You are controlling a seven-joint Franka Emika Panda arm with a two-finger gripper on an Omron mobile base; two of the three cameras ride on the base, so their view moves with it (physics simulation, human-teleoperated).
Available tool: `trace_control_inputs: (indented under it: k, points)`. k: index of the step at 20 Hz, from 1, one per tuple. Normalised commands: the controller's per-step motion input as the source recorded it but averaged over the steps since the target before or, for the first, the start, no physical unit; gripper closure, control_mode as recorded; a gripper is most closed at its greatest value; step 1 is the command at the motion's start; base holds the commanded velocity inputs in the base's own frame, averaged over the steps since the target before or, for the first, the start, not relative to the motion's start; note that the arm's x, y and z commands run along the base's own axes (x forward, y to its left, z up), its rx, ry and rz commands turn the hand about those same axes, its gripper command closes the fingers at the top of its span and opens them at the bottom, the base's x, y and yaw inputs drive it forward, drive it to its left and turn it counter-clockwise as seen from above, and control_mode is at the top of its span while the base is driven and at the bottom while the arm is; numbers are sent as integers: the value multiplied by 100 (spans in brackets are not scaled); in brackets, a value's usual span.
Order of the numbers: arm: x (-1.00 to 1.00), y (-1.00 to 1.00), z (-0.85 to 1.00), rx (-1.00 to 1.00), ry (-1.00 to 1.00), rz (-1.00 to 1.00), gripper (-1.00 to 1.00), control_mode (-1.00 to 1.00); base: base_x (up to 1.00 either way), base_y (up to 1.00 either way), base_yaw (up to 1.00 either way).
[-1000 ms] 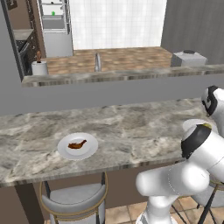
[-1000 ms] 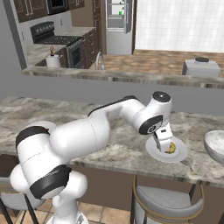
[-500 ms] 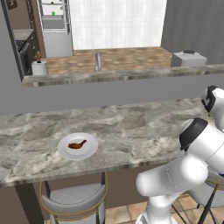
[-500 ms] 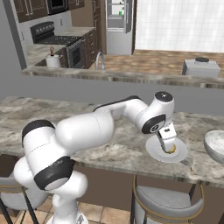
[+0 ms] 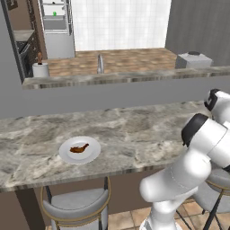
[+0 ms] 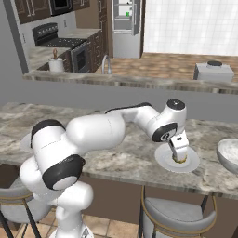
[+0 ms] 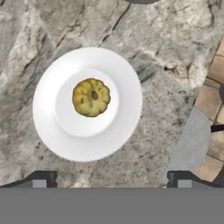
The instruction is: Pick the chicken drumstick and squash from their plates and place them in the bowl. Then put the bowl in the fridge.
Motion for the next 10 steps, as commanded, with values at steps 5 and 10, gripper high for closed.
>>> trace_control_inputs:
  k: [5,10]
  points:
    - [26,0,-9,0,4,0,-100,-100,0,0,0]
    - [28,-4,-16,0,6,0,-100,-100,0,0,0]
